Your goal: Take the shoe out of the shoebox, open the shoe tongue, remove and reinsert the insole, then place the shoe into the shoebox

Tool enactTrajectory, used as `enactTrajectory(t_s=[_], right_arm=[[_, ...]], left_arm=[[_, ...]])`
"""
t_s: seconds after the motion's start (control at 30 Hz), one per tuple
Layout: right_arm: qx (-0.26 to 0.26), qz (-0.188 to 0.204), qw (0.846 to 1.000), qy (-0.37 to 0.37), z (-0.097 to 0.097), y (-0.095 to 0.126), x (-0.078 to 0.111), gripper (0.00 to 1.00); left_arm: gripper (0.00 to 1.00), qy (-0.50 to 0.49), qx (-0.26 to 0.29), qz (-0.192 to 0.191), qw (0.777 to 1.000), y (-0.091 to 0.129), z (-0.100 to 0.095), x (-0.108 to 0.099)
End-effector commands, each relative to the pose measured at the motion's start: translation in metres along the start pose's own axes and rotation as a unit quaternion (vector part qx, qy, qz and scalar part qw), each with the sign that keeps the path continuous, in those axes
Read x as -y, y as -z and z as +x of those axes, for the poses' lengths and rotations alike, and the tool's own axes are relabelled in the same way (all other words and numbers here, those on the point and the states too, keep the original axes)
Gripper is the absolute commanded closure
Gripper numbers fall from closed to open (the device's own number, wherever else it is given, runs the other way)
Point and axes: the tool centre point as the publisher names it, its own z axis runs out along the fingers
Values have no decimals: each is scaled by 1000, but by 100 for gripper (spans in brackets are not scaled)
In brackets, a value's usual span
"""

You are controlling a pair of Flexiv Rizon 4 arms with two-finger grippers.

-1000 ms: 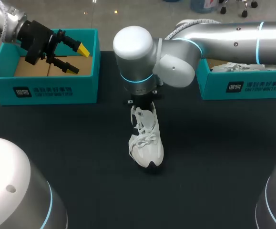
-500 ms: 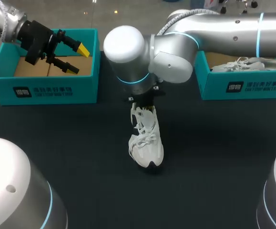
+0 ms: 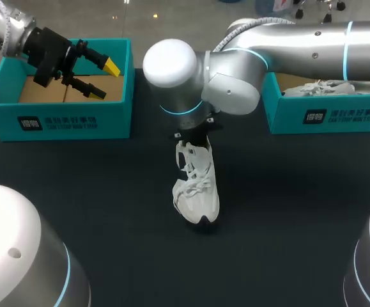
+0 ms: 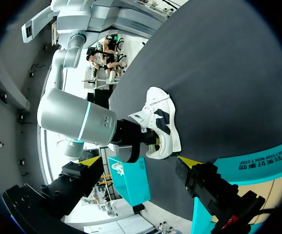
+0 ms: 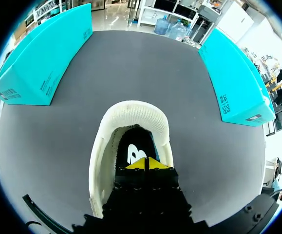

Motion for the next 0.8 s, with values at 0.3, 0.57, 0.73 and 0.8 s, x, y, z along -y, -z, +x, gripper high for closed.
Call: enactTrajectory(t_s=[0.3,0.57,0.73,0.8], right_arm=[[-17,18,1000,1,7,-12,2,100],[-55,33,998,-9,13,-16,3,100],[-47,33,998,-3,15,-13,5,100],[-44,33,998,-7,12,-5,5,100]], left_arm=[[0,0,-1,0,1000,1,0,0],[0,0,-1,0,1000,1,0,0],[0,0,-1,0,1000,1,0,0],[0,0,-1,0,1000,1,0,0]])
